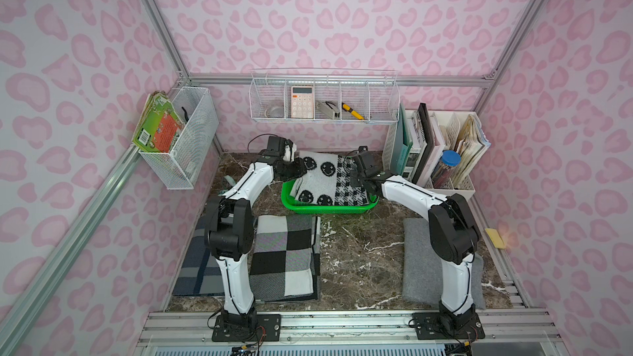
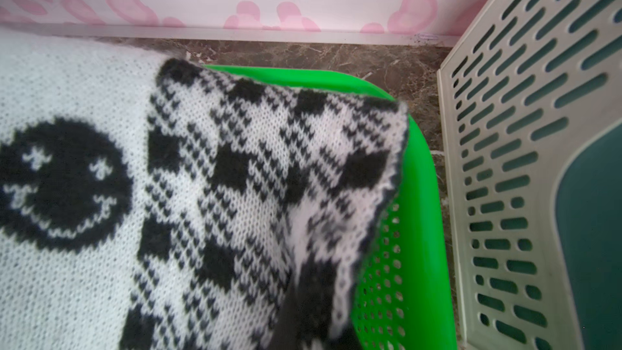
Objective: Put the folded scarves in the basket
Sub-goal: Place the scarf in the basket.
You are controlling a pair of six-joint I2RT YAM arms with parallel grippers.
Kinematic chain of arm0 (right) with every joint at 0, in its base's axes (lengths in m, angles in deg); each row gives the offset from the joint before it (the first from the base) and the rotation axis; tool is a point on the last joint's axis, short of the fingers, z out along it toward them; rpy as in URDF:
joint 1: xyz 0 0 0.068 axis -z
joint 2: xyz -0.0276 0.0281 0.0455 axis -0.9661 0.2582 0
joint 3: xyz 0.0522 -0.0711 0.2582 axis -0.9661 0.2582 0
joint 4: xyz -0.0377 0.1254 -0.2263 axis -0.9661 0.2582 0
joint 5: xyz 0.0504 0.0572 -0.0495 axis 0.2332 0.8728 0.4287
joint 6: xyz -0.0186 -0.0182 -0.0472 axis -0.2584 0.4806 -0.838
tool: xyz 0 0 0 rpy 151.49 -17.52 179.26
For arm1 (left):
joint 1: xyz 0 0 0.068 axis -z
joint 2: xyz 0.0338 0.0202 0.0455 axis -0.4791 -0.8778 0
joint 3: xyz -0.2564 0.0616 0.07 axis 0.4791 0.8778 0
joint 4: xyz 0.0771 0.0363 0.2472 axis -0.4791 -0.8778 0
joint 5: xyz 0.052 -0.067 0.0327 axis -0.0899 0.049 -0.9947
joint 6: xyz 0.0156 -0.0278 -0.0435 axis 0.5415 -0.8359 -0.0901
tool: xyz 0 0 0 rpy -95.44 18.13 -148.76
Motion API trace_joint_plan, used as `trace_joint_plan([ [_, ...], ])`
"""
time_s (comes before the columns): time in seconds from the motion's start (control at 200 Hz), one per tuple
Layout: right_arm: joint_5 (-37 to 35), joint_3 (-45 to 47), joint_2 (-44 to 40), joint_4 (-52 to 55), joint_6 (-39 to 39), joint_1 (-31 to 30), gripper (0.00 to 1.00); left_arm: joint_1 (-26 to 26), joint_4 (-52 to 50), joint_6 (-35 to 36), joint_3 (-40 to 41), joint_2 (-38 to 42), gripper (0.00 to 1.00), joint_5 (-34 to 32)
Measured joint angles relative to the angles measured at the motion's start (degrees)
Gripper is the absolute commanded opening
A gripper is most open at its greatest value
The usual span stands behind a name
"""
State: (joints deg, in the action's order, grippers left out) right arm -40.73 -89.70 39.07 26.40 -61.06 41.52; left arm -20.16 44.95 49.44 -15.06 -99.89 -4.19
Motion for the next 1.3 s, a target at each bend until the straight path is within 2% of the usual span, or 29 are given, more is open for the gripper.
trace_joint_plan([
  [0.625,0.24,-2.56,3.52,3.06,0.04,0.52,0.01,0.00,-4.20,-1.49,0.79,-0.31,0.00,-4.31],
  [0.81,1.29,-3.63,3.43,4.44,-0.07,0.46,0.30,0.00,-4.59,-2.10,0.28,-0.09,0.26,-3.87],
  [0.915,1.31,-3.65,2.34,4.98,-0.44,0.13,0.41,-0.04,-4.63,-2.80,-0.31,0.94,0.35,-3.02],
  [1.061,1.60,-3.80,0.13,5.03,-0.46,-0.46,0.44,-0.04,-4.44,-3.87,-1.36,3.65,0.49,-1.55],
  [1.301,3.43,-1.60,-7.89,4.61,-0.35,-1.68,0.46,0.09,-5.64,-6.12,-2.27,10.08,0.50,-0.87],
])
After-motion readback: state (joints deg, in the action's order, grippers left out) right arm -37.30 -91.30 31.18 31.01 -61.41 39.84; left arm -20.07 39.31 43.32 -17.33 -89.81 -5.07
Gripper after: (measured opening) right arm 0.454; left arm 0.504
